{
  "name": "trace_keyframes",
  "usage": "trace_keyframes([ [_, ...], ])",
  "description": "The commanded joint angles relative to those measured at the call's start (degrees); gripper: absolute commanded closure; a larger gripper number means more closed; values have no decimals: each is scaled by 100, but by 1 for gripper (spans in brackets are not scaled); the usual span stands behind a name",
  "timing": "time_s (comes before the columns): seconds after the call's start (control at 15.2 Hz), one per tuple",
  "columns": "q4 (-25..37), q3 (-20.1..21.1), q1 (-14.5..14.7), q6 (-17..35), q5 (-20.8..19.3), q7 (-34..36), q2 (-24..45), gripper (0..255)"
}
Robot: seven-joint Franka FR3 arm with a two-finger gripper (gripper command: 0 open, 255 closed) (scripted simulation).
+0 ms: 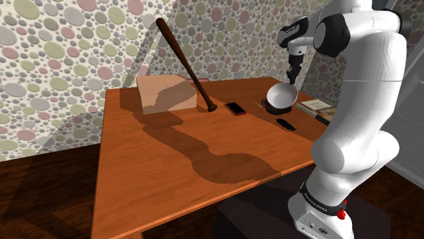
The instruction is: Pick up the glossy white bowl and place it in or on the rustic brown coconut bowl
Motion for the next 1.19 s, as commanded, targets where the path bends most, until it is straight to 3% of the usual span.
trace_keyframes([
  [0.0, -125, 4, 0, 149, 5, 14, 21, 255],
  [0.2, -163, 8, -4, 208, 14, 18, 48, 255],
  [0.26, -163, 8, -4, 208, 14, 18, 48, 0],
  [0.4, -905, -180, 544, 1556, -1127, 799, -242, 0],
  [1.12, -1069, -183, 390, 2041, -1021, 736, 64, 0],
])
